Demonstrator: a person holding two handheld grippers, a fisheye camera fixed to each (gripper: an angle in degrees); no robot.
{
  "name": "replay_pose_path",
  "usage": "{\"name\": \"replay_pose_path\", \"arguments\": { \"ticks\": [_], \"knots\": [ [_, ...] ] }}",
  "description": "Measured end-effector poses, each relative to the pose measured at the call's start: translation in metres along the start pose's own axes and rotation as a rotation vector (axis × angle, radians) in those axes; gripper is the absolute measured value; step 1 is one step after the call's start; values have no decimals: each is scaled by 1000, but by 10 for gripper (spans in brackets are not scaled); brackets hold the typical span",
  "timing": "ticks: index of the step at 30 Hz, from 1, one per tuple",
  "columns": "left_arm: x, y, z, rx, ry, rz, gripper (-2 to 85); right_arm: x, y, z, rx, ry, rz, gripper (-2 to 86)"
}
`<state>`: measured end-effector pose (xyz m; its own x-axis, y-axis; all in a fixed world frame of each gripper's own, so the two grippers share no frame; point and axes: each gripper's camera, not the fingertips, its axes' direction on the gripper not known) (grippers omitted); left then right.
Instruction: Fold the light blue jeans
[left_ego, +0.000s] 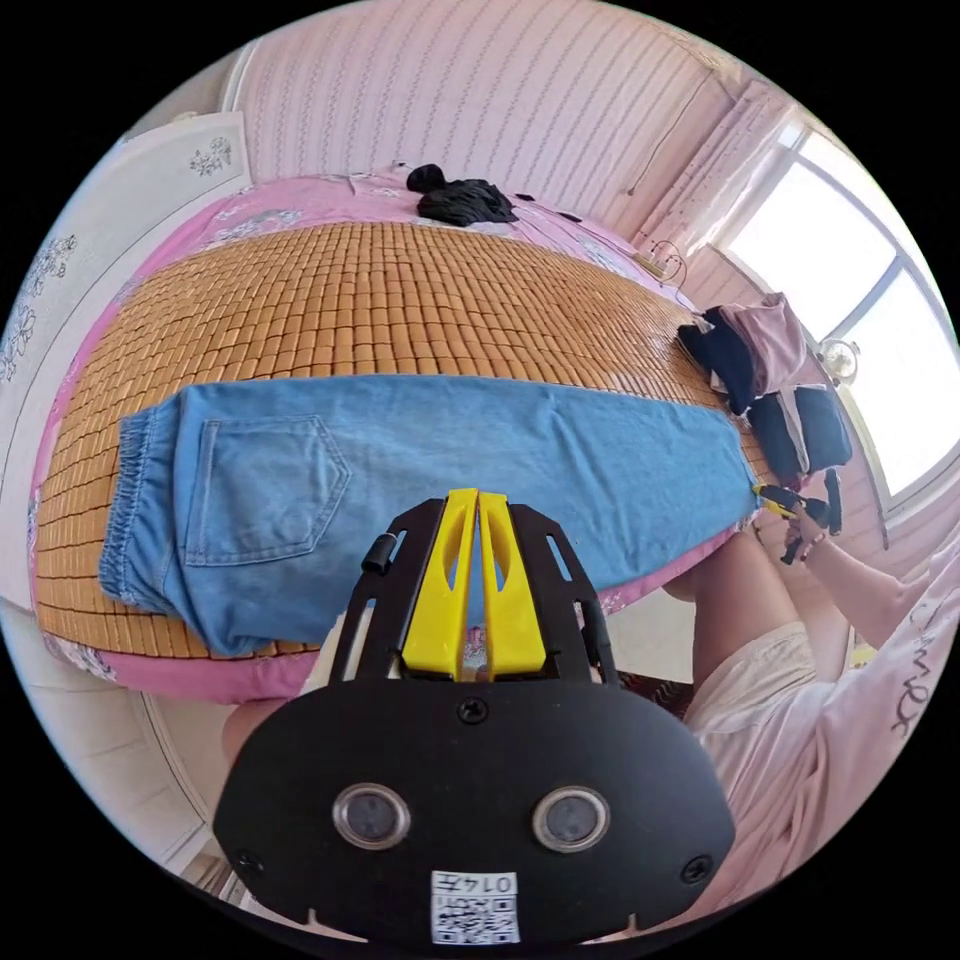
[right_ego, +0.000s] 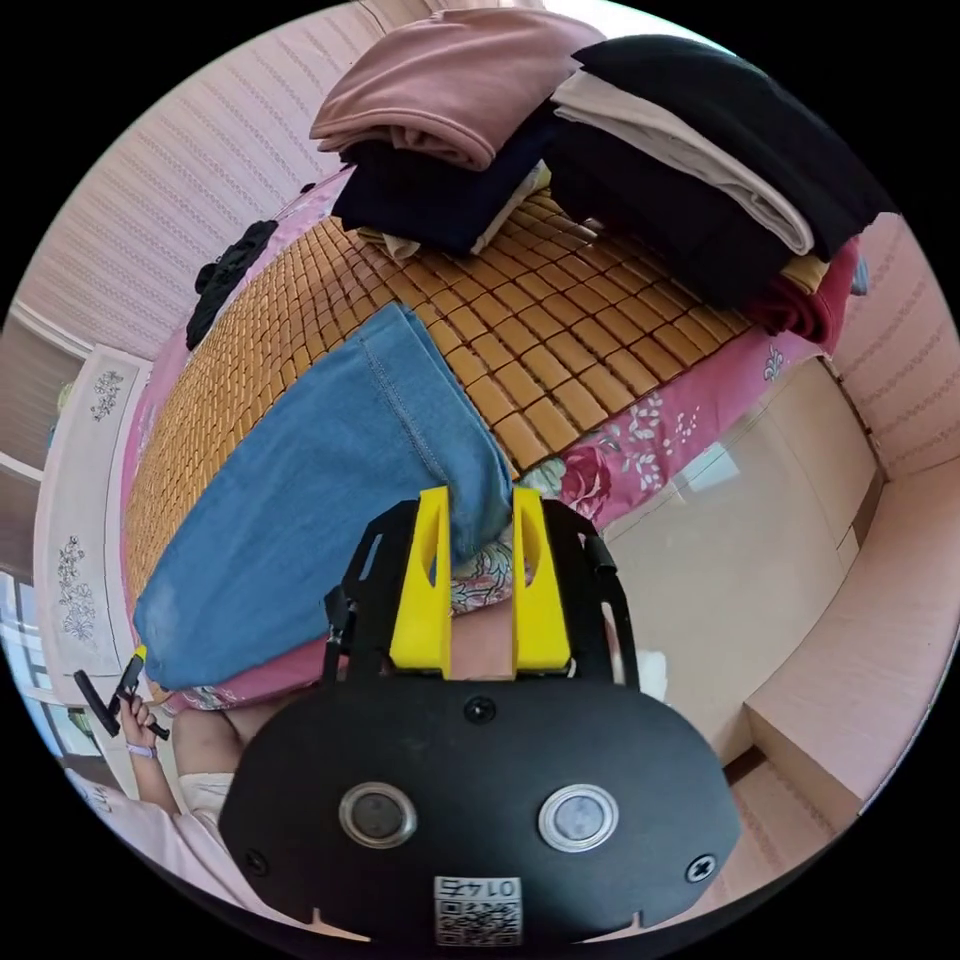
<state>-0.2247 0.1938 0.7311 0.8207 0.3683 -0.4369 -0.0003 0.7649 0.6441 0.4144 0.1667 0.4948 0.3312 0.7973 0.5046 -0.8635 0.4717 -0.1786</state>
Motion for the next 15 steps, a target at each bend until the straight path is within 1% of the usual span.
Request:
{"name": "replay_pose_path", "arguments": {
  "ticks": [5, 7, 8, 9, 11, 15],
  "knots": [
    [-16, -4, 6, -101, -58, -58, -10, 14, 13, -36, 62, -103, -43, 40],
    [-14, -9, 17, -155, -79, -54, -10, 23, 14, -58, 127, -189, -33, 35],
    [-14, -10, 22, -168, -77, -51, -10, 31, 12, -75, 179, -273, -24, 31],
    [-12, -11, 33, -200, -54, -54, -10, 38, 10, -91, 232, -354, -22, 29],
    [-7, -10, 40, -162, -9, -71, -10, 45, 5, -119, 320, -433, -32, 27],
    [16, -20, 54, -190, 135, -28, -10, 48, 1, -193, 547, -534, -109, 25]
  ]
}}
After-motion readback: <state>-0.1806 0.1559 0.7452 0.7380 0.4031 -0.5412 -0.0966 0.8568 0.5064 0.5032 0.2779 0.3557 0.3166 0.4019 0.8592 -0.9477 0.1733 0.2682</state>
